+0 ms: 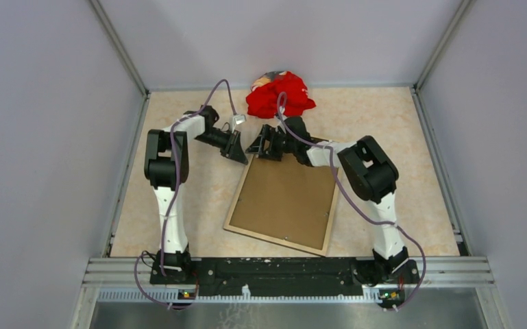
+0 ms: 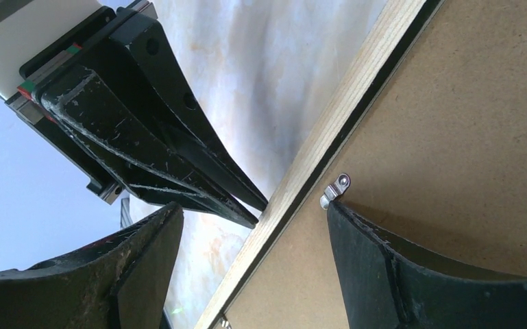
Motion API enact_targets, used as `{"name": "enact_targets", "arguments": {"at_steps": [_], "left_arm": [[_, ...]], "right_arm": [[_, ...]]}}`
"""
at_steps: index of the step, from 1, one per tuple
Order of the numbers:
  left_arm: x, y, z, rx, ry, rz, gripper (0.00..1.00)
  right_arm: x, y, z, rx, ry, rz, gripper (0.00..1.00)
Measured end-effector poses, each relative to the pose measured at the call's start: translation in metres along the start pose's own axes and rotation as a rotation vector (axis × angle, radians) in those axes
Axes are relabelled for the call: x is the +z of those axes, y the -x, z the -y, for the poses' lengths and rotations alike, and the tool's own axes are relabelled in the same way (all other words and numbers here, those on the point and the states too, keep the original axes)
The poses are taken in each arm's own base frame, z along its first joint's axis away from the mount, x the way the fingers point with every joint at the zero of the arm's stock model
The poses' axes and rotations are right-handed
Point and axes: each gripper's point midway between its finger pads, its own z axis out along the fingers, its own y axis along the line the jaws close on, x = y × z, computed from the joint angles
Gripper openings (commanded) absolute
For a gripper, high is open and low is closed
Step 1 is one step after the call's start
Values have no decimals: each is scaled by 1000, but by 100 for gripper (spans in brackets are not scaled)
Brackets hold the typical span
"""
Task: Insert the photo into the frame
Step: Install the photo frame at the center of the board.
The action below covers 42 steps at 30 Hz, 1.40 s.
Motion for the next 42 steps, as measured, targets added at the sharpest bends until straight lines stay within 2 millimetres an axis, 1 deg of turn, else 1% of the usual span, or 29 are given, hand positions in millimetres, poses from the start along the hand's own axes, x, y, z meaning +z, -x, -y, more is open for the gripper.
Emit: {"name": "enact_targets", "arguments": {"at_steps": [12,31,36,38,39,40,42], "left_arm": [[0,-1,-1,0,-2,6,20],[1,-2,-2,3,-6,10,20],[1,-2,-2,11,-6,9,20],[0,-4,-3,17,1,0,21],[1,-6,-3,17,2,-6,21],[0,-7,-3,21,3,-9,21],[-1,-10,-1,38,13,-21,20]], "right_arm": [[7,3,-2,31,19,4,77],[11,4,-6,84,35,22,77],[11,4,-7,93,39,25,79],[9,3,-8,95,42,26,82],[4,2,-7,99,37,26,85],[-3,1,-6,104,28,27,89],[-23,0,-5,107,-4,32,93]]}}
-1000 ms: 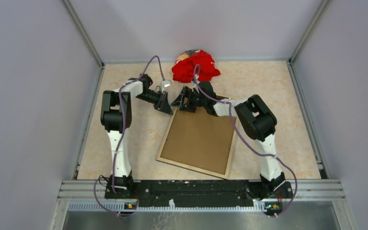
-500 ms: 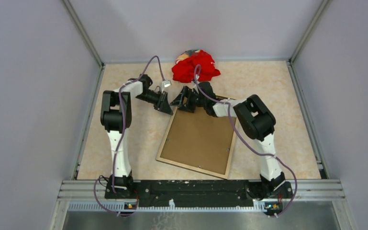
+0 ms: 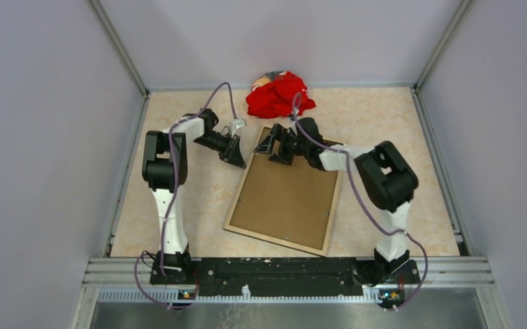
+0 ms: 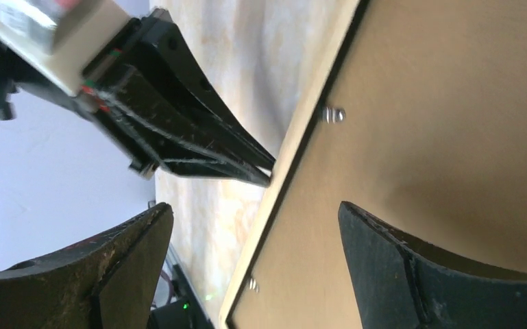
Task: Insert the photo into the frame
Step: Install the photo frame at the center of the board, then adjust the photo frame at the center of the board.
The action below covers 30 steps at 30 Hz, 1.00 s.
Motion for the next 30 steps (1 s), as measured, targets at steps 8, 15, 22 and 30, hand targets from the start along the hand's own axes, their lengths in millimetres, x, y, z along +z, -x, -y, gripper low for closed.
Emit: {"name": "enact_targets", "arguments": {"at_steps": [8,15,22,30], "left_arm": [[-9,-49,13,49,122,-126,20],[-2,-74,36,118,155,-200,20],[20,-94,68,180,113,-282,21],[29,-115,94,244,26,-362,22]], "right_arm": [[-155,90,10,-53,-237,346,97],[-246,94,111,27,-616,513,98],[-232,64,170,94,-737,376,98],[-222,91,162,67,-709,377,97]]}}
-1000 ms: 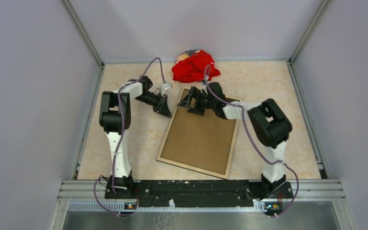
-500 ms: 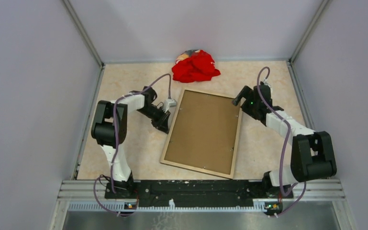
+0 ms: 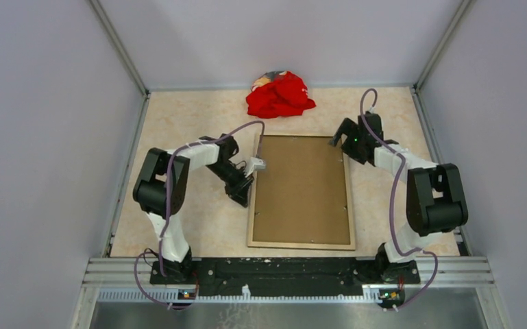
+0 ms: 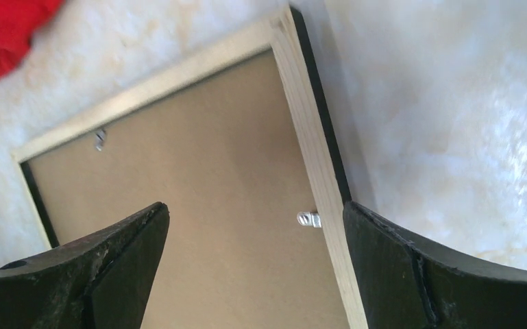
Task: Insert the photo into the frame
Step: Adjust the photo frame at the center of the board.
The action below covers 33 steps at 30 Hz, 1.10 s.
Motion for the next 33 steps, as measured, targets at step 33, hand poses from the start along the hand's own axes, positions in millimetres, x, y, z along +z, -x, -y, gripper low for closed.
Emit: {"name": "enact_targets", "arguments": {"at_steps": [33], "left_arm": [[-69,126,-156,-294,-13,436,39]], "right_arm": [[76,-23,-162,-13,364,-86,83]]}}
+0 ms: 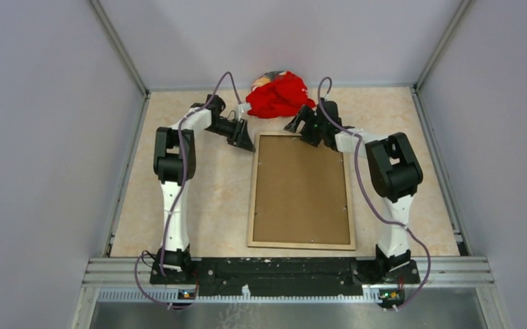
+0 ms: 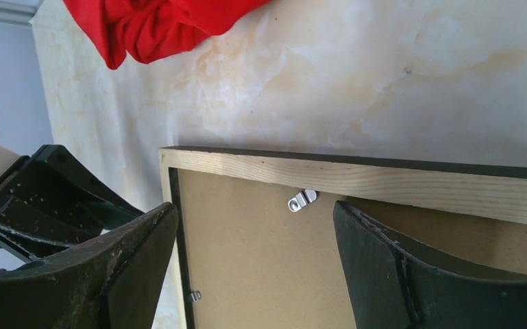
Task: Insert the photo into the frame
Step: Adjust the photo frame at the center of the board, then install the photo frame at the center of the board.
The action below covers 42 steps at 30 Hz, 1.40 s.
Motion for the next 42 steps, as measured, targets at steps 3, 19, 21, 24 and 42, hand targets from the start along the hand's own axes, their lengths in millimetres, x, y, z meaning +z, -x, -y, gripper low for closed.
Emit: {"name": "enact_targets", "arguments": {"at_steps": [3,19,21,24,42], "left_arm": [[4,-4,2,-8,-9,-7,37],[15,-14,3,-17,-5,-35,31],[15,-14,3,-19,-5,-34,31],[15,-14,3,-19,-6,-33,31],[15,-15,3,-17,-8,-31,30]], "right_arm": [[3,-4,1,14,6,-12,83],[4,-6,-9,65,49,-29,82],[6,-9,-6,69,45,-35,82],[6,-9,-7,74,50,-34,82],[9,-16,-13,85,68,-45,82]]}}
